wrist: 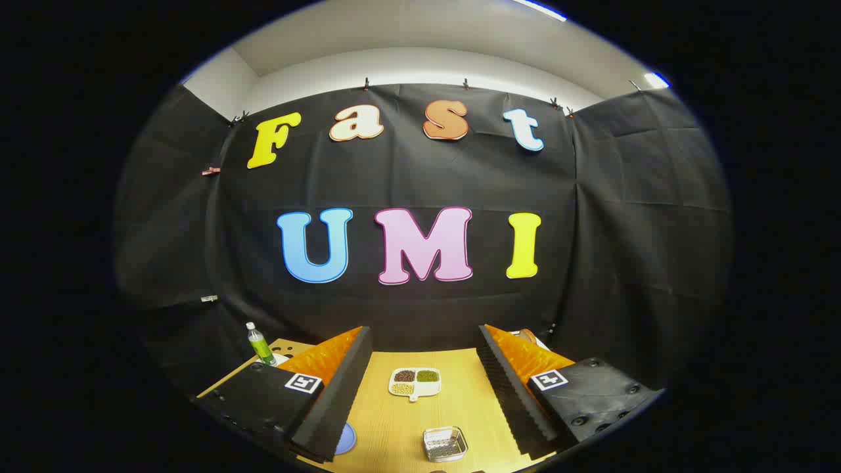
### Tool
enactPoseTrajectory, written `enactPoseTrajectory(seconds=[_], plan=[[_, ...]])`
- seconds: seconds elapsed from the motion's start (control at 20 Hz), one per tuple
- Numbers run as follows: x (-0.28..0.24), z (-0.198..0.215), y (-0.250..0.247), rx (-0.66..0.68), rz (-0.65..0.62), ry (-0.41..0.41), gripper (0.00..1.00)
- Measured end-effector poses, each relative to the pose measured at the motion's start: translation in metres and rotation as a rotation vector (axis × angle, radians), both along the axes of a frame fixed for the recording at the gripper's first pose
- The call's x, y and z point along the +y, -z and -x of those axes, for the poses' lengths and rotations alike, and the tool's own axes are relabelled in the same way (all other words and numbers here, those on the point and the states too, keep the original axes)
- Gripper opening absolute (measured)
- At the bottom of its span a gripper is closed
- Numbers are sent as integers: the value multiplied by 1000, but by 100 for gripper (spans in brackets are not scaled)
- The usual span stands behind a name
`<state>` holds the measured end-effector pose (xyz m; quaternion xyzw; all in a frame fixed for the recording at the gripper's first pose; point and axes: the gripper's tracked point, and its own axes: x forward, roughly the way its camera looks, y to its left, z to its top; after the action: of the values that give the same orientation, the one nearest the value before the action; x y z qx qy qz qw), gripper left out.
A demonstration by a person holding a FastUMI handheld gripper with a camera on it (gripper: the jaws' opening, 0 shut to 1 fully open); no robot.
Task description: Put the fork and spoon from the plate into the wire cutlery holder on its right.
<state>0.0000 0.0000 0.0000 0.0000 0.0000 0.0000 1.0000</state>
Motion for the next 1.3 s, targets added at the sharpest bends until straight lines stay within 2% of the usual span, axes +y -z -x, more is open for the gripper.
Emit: enactPoseTrajectory(seconds=[0.9,1.3], plan=[[17,13,31,67,-50,-25,99],[26,13,72,173,-57,-54,99]])
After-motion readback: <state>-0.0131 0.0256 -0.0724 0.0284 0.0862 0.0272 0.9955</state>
